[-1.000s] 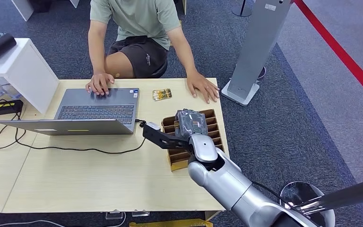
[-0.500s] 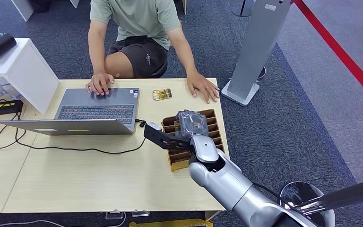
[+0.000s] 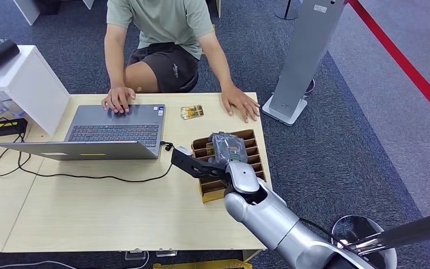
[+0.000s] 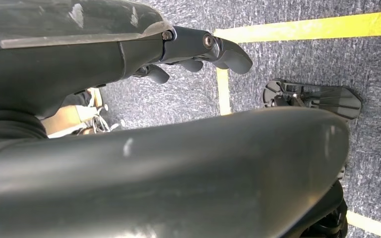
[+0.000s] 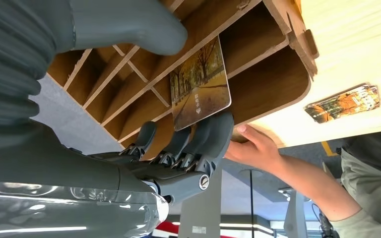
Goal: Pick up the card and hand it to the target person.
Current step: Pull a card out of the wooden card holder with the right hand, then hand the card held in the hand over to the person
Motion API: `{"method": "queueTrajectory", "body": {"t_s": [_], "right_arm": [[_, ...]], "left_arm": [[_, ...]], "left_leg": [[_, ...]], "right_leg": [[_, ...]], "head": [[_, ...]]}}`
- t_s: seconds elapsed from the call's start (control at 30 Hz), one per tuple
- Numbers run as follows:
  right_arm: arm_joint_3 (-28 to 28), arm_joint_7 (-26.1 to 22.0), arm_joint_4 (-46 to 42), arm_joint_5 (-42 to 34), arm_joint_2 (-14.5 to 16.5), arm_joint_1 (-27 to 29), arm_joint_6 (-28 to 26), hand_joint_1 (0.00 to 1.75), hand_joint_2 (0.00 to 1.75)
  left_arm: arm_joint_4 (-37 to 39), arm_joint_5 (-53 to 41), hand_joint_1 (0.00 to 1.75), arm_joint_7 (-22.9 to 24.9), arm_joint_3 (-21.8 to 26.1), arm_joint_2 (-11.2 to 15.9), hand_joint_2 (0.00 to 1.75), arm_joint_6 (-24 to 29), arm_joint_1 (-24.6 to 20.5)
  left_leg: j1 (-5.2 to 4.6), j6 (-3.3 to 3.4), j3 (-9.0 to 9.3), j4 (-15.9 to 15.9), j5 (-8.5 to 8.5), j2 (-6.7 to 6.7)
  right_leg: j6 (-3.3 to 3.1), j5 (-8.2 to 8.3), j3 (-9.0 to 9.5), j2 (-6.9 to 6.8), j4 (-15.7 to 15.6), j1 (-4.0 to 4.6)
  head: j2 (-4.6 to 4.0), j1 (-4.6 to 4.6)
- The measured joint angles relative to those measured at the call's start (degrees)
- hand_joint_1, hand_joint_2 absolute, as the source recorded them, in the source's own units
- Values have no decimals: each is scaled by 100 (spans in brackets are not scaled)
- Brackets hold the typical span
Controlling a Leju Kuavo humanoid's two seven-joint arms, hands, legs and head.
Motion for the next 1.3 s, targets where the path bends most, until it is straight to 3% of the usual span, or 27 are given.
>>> {"method": "queueTrajectory", "body": {"t_s": [0.1, 0.3, 1.0, 1.3], "right_arm": [[0, 0, 25, -40, -8, -1, -21, 126, 175], [0, 0, 50, -91, -14, -13, -86, 146, 175], [9, -50, 80, -77, -40, -103, -132, 140, 175], [19, -353, -7, -67, -32, -1056, -150, 140, 175]], "left_arm": [[0, -9, 0, 0, 0, 0, 0, 0, 0], [0, -23, 0, 0, 0, -2, 0, 0, 1], [0, 44, 0, -221, 22, 1, 0, 55, 6], [0, -180, 0, -224, 21, 0, 0, -27, 9]], "left_leg": [[0, 0, 0, 0, 0, 0], [0, 0, 0, 0, 0, 0], [0, 0, 3, 0, 1, 0], [0, 0, 1, 1, 5, 0]], "right_leg": [[0, 0, 0, 0, 0, 0], [0, 0, 0, 0, 0, 0], [0, 2, 4, 0, 1, 0], [1, 4, 3, 1, 3, 0]], "head": [[0, 1], [0, -1], [0, -1], [0, -1]]}}
